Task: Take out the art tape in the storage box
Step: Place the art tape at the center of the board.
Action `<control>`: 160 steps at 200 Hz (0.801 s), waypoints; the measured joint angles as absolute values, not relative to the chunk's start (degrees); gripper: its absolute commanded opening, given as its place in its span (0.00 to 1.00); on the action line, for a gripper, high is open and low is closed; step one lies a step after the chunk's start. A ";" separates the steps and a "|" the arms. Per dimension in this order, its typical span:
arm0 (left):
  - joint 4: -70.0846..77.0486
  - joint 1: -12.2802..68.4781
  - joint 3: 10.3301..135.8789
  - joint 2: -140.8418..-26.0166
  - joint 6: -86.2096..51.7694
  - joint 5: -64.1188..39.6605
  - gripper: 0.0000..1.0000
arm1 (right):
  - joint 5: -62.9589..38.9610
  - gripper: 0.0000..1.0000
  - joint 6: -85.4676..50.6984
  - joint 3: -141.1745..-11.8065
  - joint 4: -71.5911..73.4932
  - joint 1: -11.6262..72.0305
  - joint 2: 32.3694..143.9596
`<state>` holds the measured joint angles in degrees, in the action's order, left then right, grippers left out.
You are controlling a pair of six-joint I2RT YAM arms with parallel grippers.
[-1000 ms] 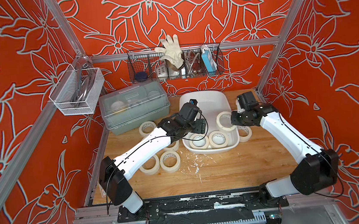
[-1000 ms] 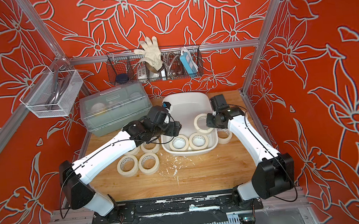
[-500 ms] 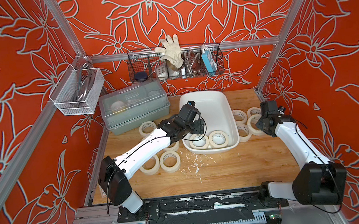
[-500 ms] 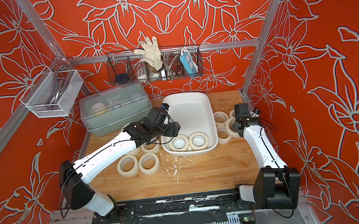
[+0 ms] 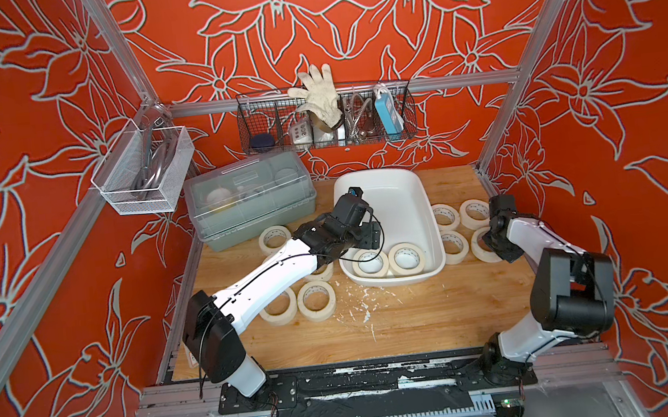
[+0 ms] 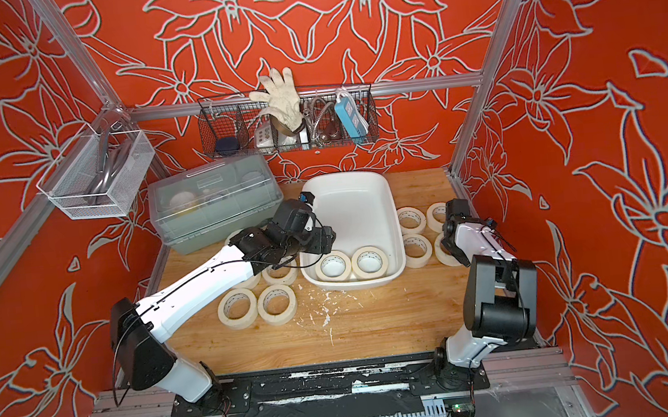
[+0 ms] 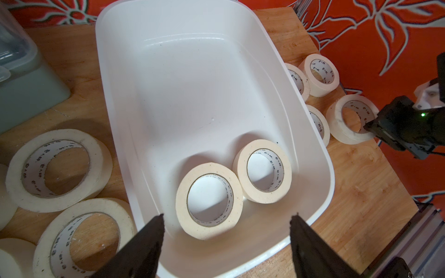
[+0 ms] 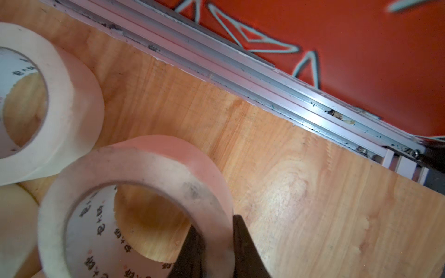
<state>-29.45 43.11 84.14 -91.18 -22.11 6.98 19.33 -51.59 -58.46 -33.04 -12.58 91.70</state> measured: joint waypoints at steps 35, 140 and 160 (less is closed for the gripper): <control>-29.47 43.11 84.14 -91.18 -22.09 7.22 0.81 | 16.49 0.00 -50.19 -58.67 -30.55 -13.58 95.04; -29.50 43.11 84.33 -91.53 -22.17 7.84 0.81 | 10.90 0.48 -46.65 -62.72 -28.73 -14.31 98.41; -29.56 43.11 84.55 -92.44 -22.22 7.84 0.81 | 10.13 0.56 -45.65 -62.89 -28.86 -14.31 98.06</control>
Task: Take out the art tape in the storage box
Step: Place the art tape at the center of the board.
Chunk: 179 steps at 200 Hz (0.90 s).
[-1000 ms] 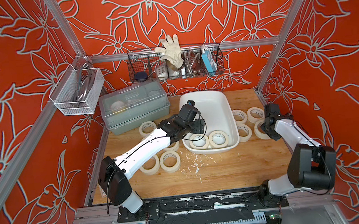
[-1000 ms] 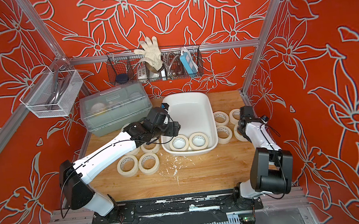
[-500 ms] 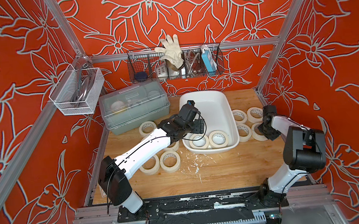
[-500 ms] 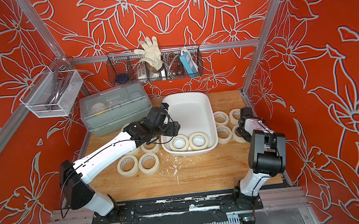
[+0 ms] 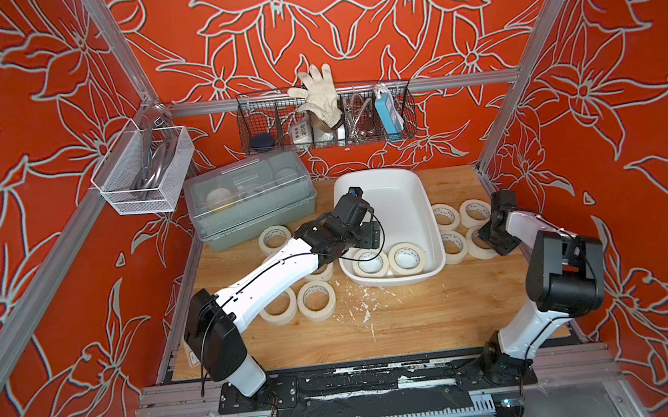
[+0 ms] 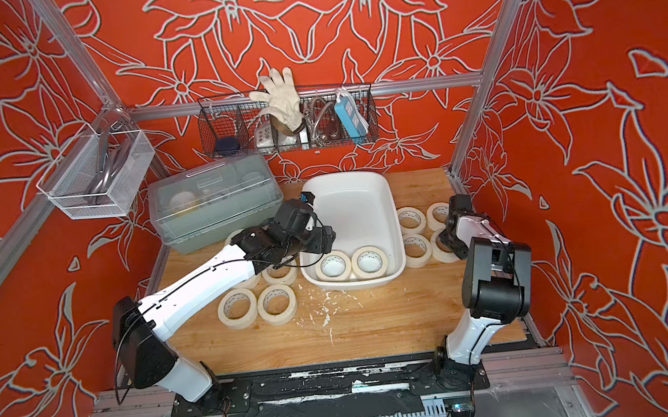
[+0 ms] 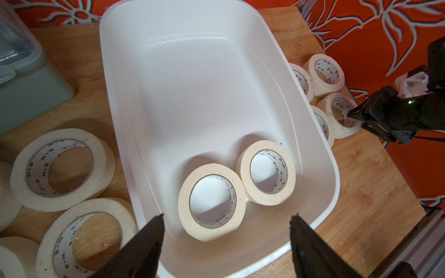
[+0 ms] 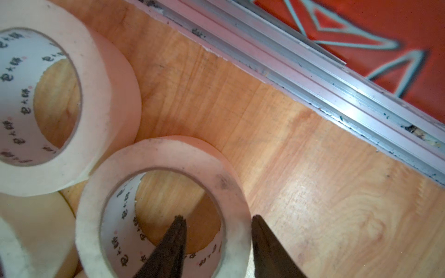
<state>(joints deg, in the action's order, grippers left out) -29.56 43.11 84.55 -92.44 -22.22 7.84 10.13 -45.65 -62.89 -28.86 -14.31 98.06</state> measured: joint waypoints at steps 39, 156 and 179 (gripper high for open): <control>-31.31 43.11 86.87 -94.91 -21.63 7.53 0.79 | 5.65 0.61 -42.11 -63.59 -30.06 -14.41 94.96; -55.16 41.39 110.93 -116.79 -2.59 1.39 0.72 | -28.99 0.60 -38.02 -51.68 -16.38 -13.82 75.13; -59.02 41.17 113.78 -122.48 -0.05 0.71 0.72 | -32.08 0.61 -37.54 -51.20 -16.14 -12.10 71.99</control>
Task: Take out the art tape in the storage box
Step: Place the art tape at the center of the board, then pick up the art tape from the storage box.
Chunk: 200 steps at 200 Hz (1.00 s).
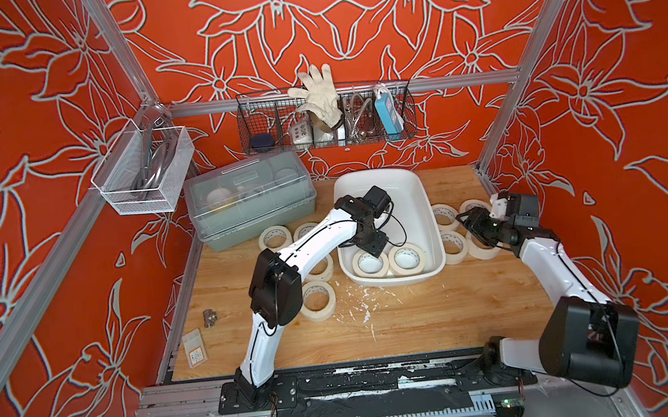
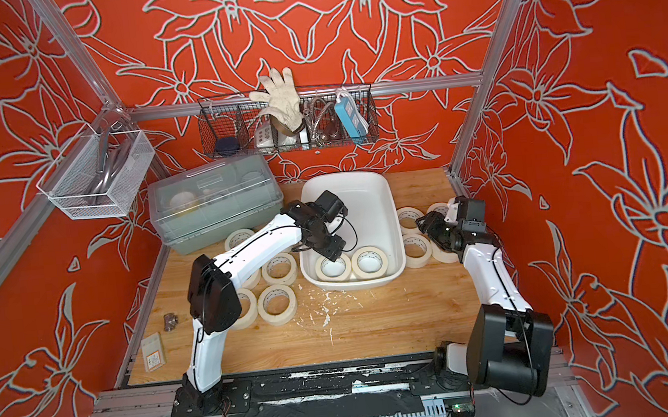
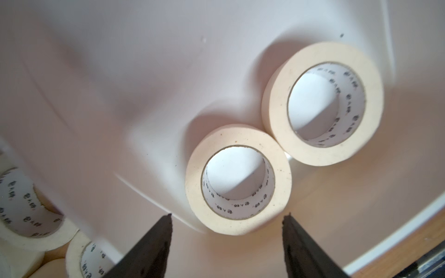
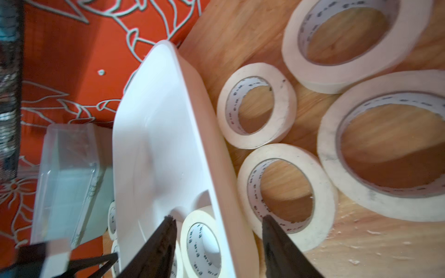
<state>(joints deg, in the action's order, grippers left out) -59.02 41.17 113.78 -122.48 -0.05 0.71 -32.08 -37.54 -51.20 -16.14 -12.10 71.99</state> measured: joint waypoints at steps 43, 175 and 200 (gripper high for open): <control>-62.94 41.19 117.45 -129.21 2.35 3.31 0.72 | -34.74 0.61 -35.88 -51.20 -16.49 -8.64 65.67; -53.71 39.83 111.59 -132.29 2.98 10.70 0.30 | -35.11 0.61 -33.80 -51.20 -18.13 -7.70 64.31; -53.91 39.79 111.44 -132.16 3.31 11.29 0.21 | -35.14 0.61 -33.80 -51.20 -18.13 -7.44 64.29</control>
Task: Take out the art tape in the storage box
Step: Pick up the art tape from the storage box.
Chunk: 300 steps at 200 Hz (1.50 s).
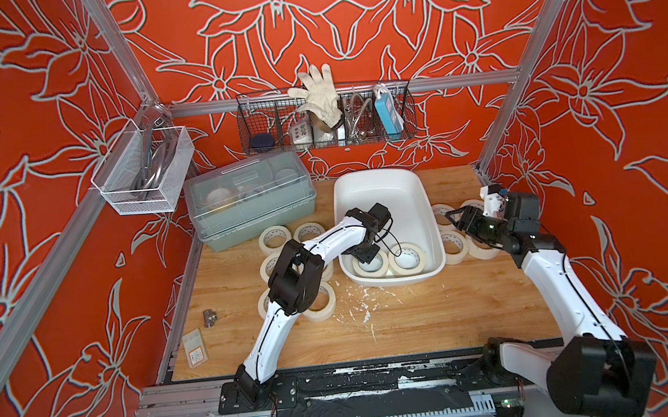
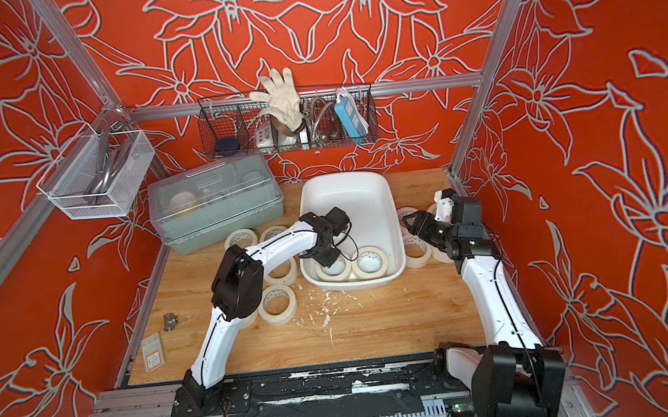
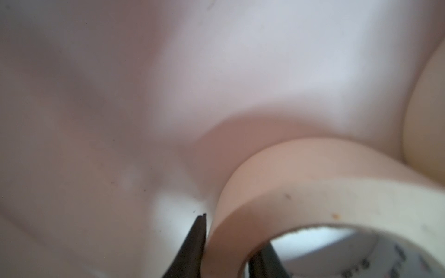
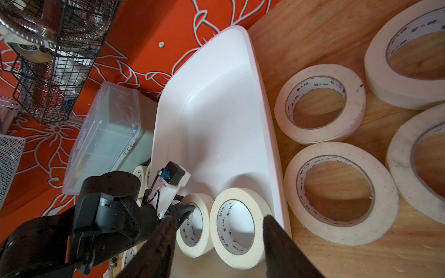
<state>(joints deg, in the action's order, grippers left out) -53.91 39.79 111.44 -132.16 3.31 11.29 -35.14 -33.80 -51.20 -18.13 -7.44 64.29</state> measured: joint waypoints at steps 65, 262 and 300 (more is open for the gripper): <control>-54.89 39.79 111.44 -128.49 -0.60 13.15 0.01 | -34.89 0.59 -34.46 -51.24 -18.13 -4.38 62.52; -67.40 42.48 116.18 -116.62 -32.36 18.85 0.00 | -20.34 0.64 -35.44 -62.81 -22.09 25.82 74.30; -67.44 42.48 116.18 -116.62 -32.93 17.12 0.00 | -14.50 0.65 -33.89 -64.93 -23.42 29.56 77.84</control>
<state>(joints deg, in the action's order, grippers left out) -67.44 42.48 116.18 -116.62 -32.93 17.12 -14.50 -33.89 -64.93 -23.42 29.56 77.84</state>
